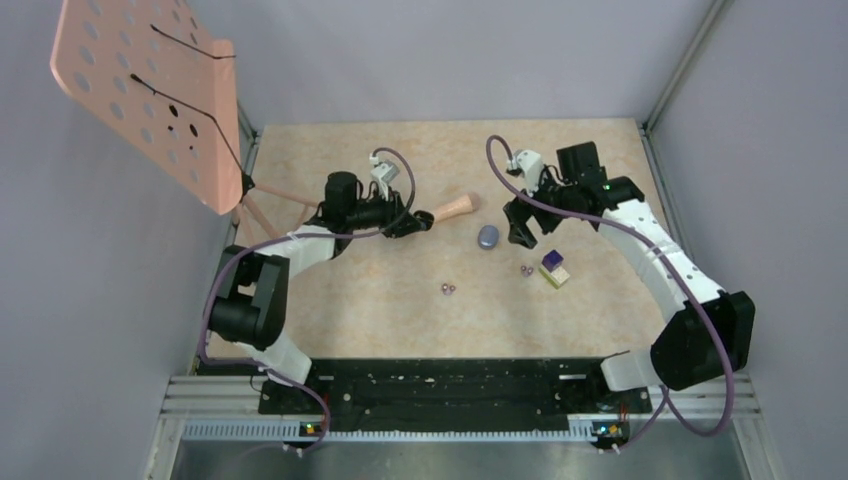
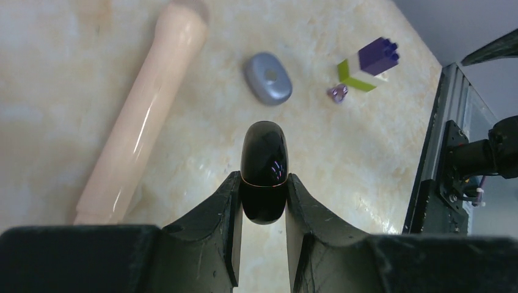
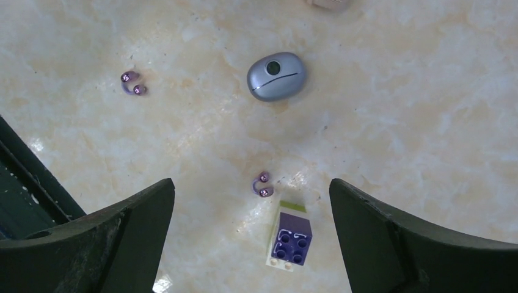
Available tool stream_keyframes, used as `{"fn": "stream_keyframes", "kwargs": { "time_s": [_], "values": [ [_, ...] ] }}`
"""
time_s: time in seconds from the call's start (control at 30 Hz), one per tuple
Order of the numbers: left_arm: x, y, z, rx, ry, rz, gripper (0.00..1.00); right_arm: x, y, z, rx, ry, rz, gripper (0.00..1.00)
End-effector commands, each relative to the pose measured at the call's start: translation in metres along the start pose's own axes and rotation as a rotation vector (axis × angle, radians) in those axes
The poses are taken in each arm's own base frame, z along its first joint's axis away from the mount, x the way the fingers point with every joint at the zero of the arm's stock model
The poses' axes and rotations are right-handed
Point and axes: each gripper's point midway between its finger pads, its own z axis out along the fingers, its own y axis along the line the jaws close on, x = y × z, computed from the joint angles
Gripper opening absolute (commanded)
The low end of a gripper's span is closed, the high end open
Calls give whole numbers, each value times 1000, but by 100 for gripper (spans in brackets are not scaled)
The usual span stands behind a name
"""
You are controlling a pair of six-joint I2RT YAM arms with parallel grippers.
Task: Insert the wireless bluetooth earbuds into the charging case
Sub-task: Close the charging case, then place the charging case at the center of the board.
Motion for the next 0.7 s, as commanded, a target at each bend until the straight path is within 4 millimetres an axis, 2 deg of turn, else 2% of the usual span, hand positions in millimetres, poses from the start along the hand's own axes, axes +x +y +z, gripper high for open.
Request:
{"fn": "stream_keyframes", "kwargs": {
  "time_s": [0.0, 0.1, 0.2, 0.27, 0.43, 0.57, 0.6, 0.67],
  "values": [
    [28, 26, -7, -75, 109, -164, 1, -16, -9, 3, 81, -93, 57, 96],
    [44, 44, -7, -114, 272, -285, 3, -4, -17, 16, 108, -62, 96, 96],
    [66, 58, -11, -166, 408, -401, 5, -2, -15, 25, 62, -53, 35, 95],
    [73, 66, -14, -212, 434, -442, 5, -3, -16, 32, 35, -52, -17, 95],
    [83, 77, -21, -297, 441, -450, 9, -6, -42, 58, 69, 13, 40, 91],
    [87, 80, -22, -321, 456, -457, 24, -8, -64, 75, 154, 36, 169, 91],
    [87, 81, -22, -323, 457, -456, 35, -7, -66, 79, 169, 45, 223, 91],
    [86, 81, -23, -329, 455, -450, 43, 2, -70, 87, 196, 69, 303, 91]
  ]
}}
